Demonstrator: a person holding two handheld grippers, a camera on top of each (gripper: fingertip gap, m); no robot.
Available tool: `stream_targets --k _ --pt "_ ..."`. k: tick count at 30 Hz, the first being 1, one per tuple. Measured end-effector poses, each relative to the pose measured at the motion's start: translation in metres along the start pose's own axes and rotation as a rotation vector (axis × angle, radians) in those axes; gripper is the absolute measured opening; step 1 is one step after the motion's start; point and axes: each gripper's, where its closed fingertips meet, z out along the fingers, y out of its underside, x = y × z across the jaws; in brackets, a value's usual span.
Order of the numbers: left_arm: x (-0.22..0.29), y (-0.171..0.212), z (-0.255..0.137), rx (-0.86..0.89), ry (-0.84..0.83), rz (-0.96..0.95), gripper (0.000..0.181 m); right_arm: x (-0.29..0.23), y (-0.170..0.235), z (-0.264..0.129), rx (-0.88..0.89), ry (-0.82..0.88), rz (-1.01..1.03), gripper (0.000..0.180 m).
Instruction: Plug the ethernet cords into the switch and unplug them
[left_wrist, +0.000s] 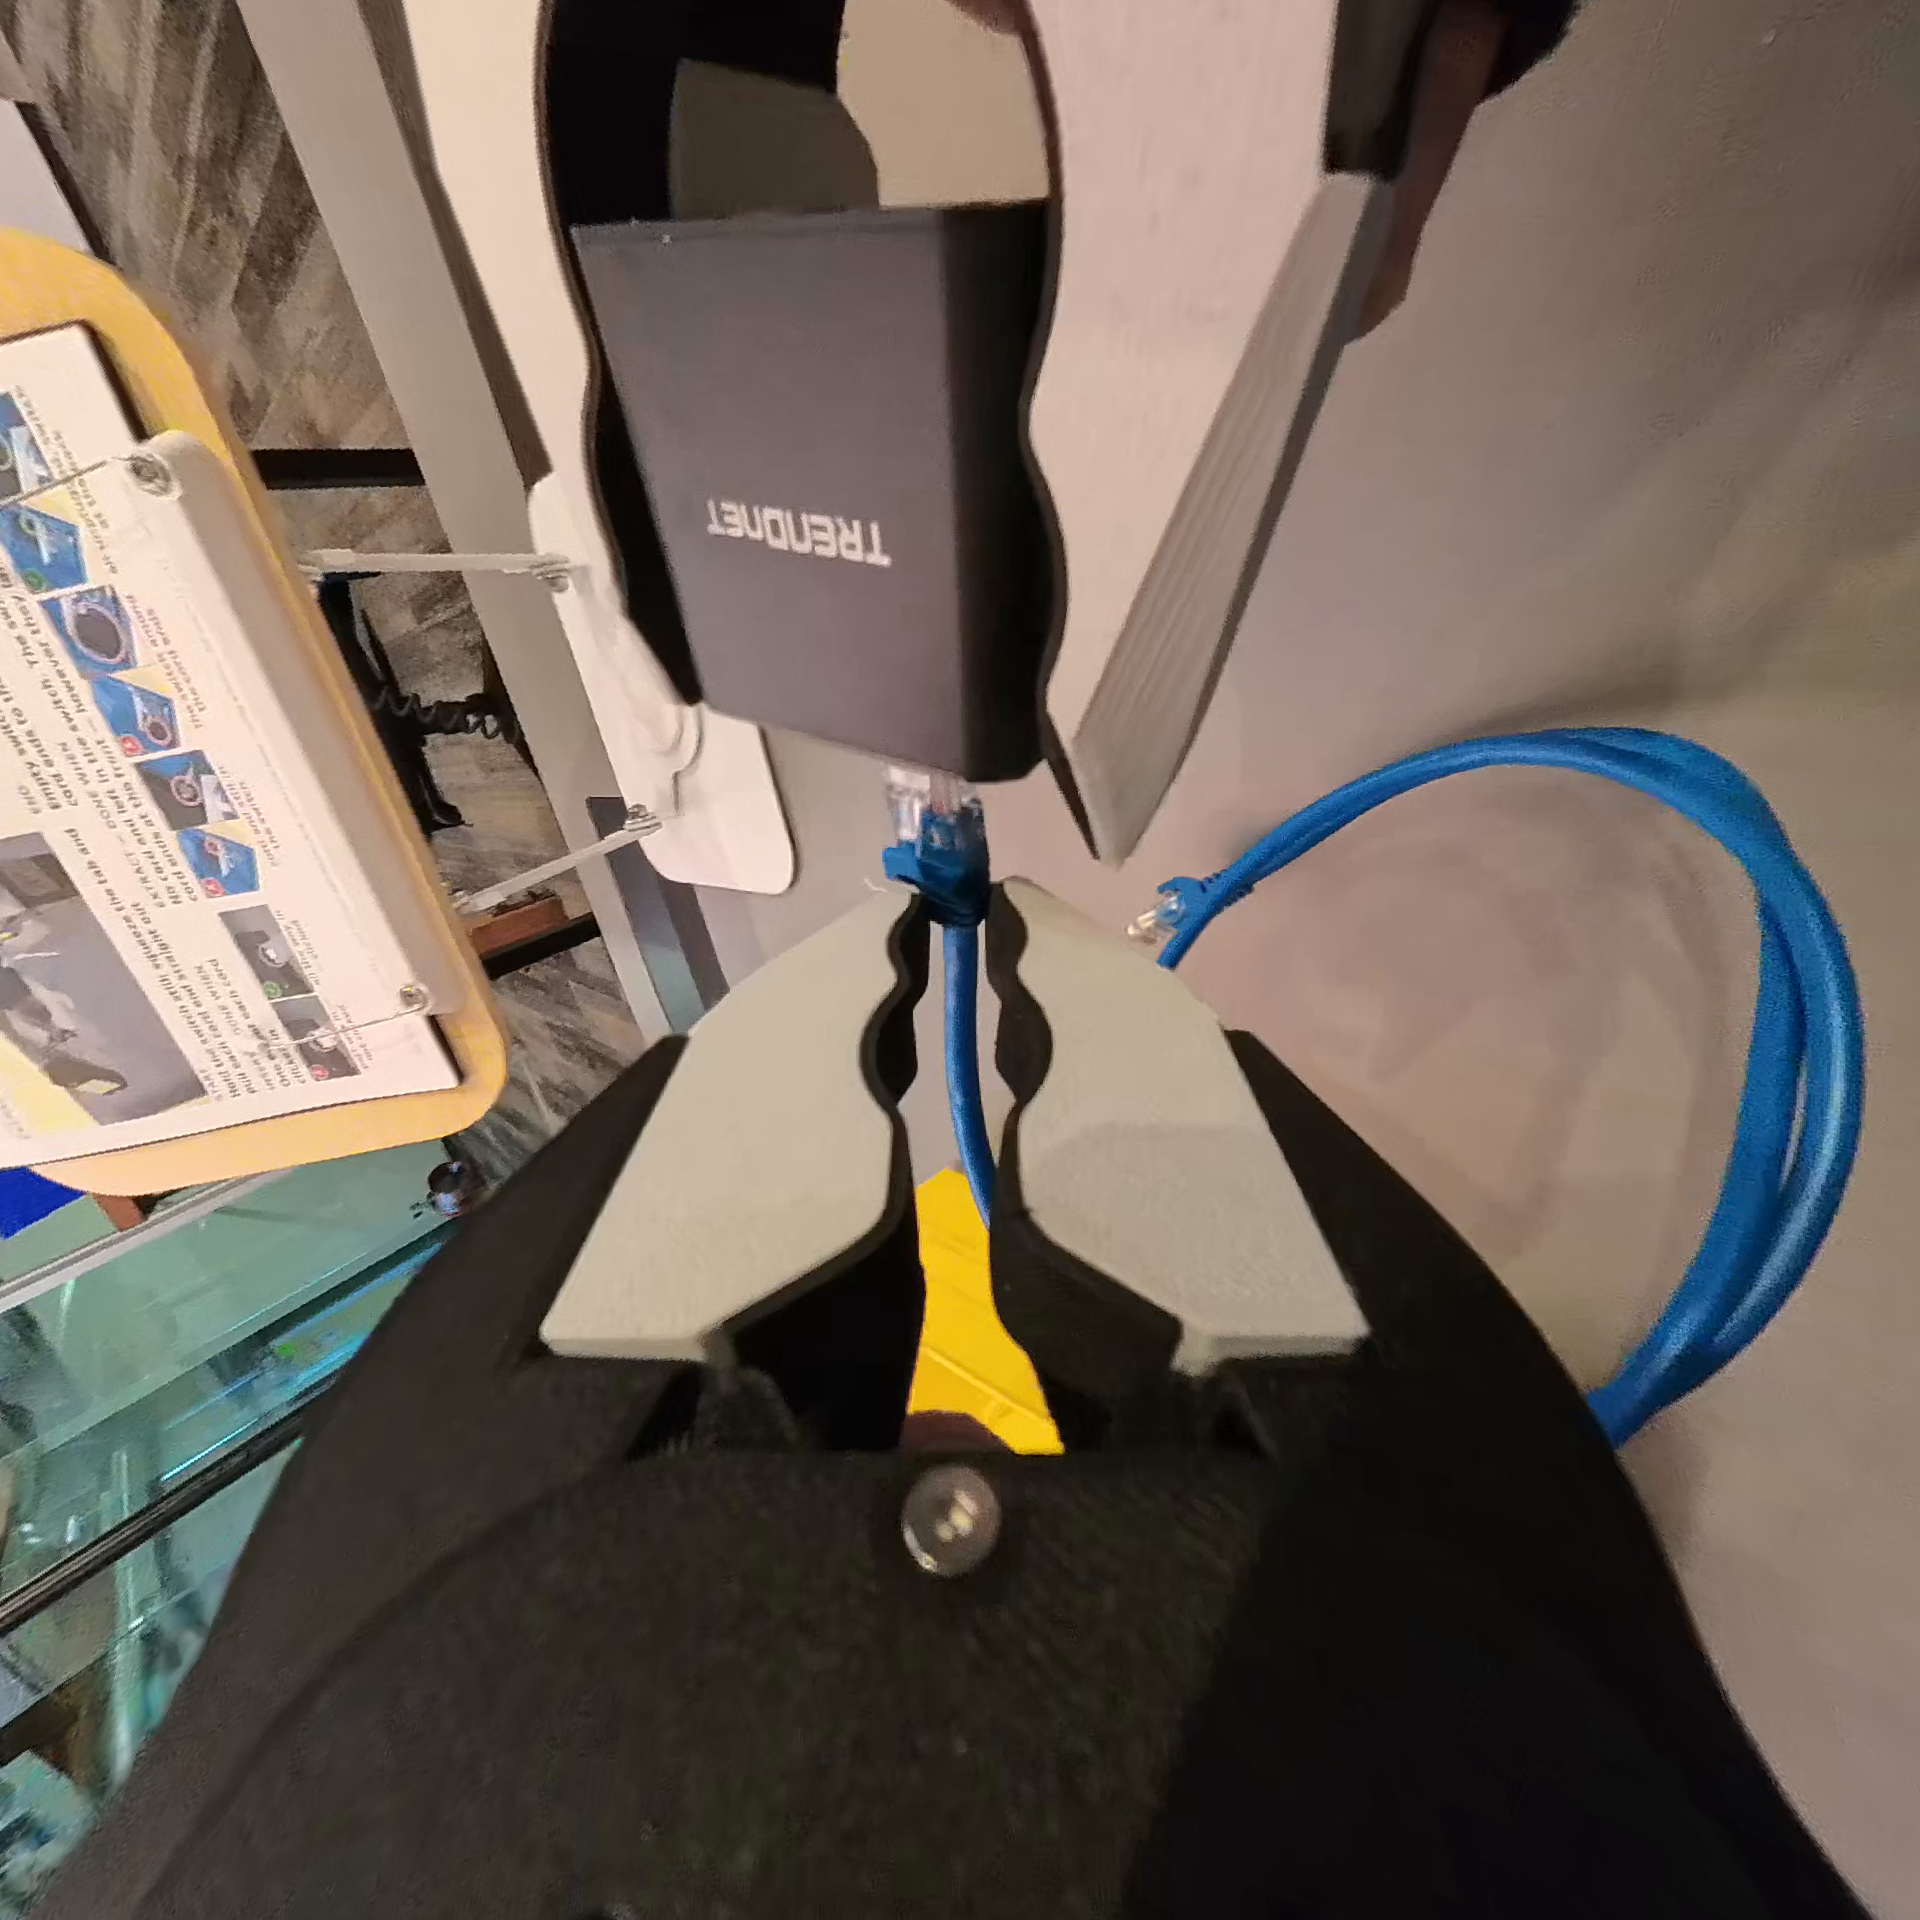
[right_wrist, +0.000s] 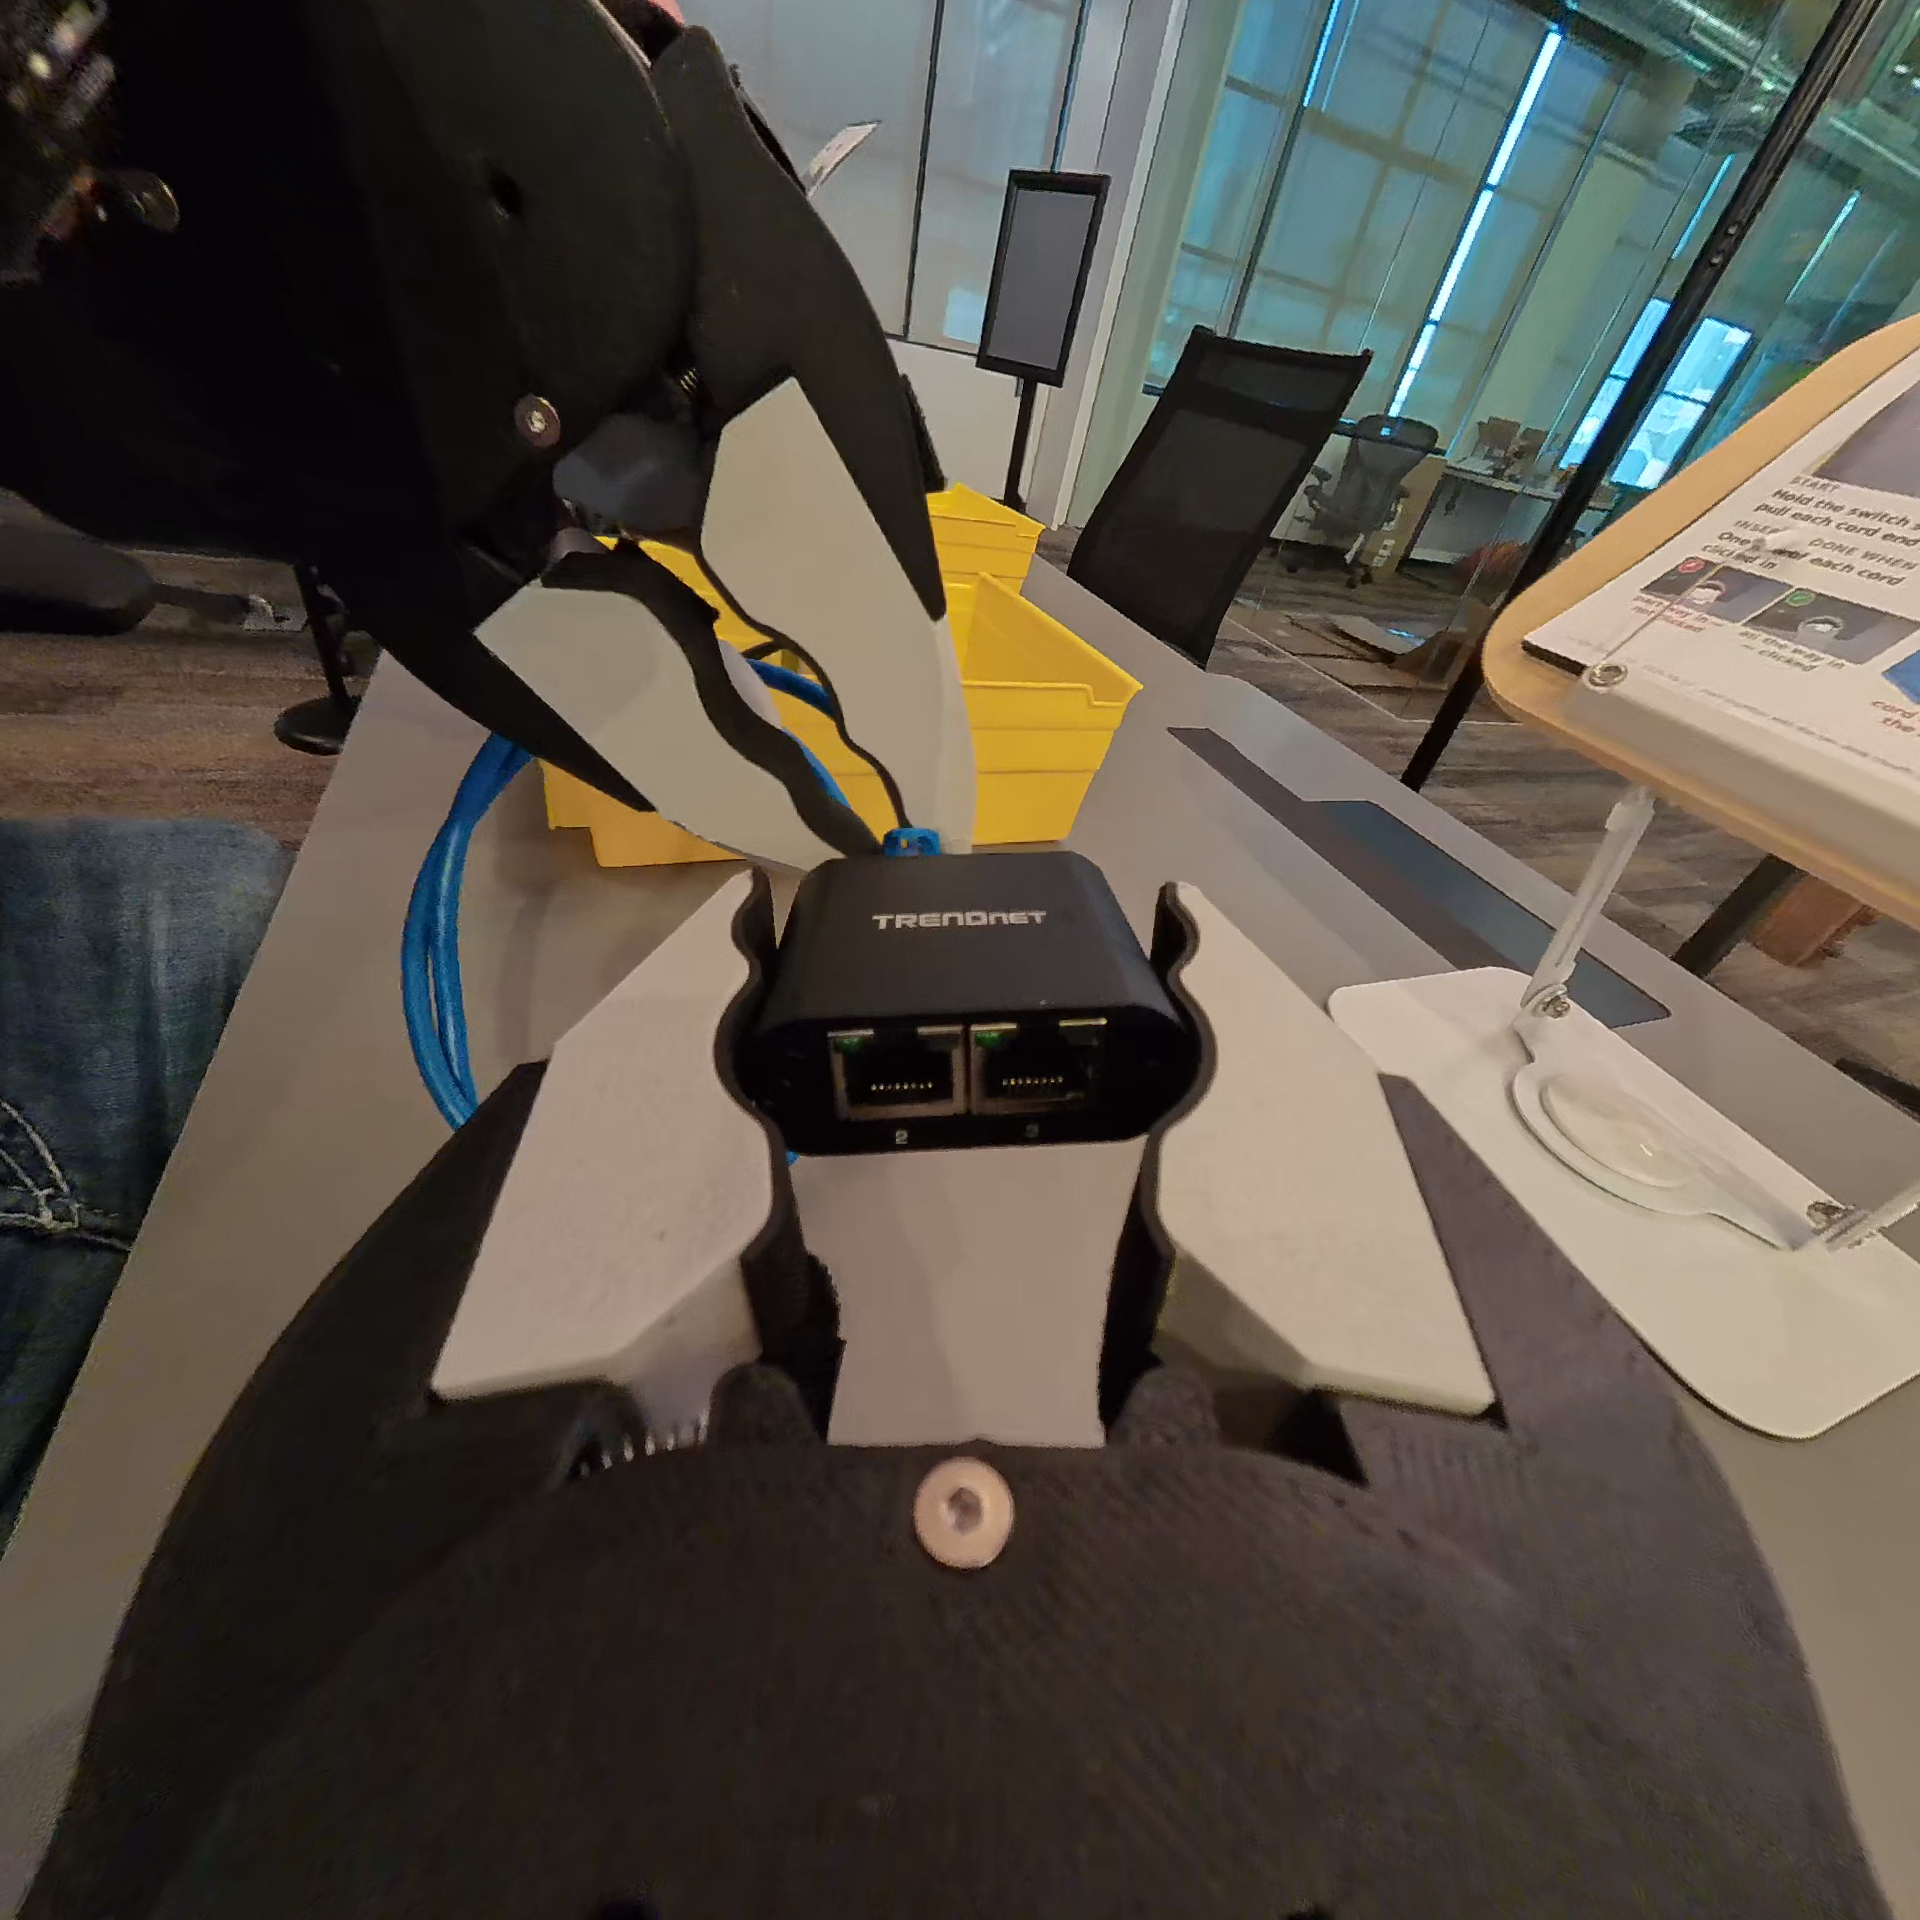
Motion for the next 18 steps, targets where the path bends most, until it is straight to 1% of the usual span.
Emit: stream_targets --k 4,7,12,18 --pt "0.0034 -0.0031 0.0001 -0.013 0.01 0.032 0.01 0.0006 -0.0013 0.0005 0.01 0.023 -0.024 0.071" --pt "0.0046 -0.0027 0.0016 -0.027 0.016 0.057 0.01 -0.0015 0.0026 0.0023 -0.022 0.02 -0.059 0.072" --pt "0.0072 -0.0054 0.0011 -0.004 0.028 0.046 0.01 -0.004 0.0032 0.0017 -0.037 -0.012 -0.044 0.072" --pt "0.0032 -0.0088 0.0002 0.028 0.014 0.015 0.01 -0.0003 0.0023 0.0008 -0.028 0.0 -0.034 0.072"
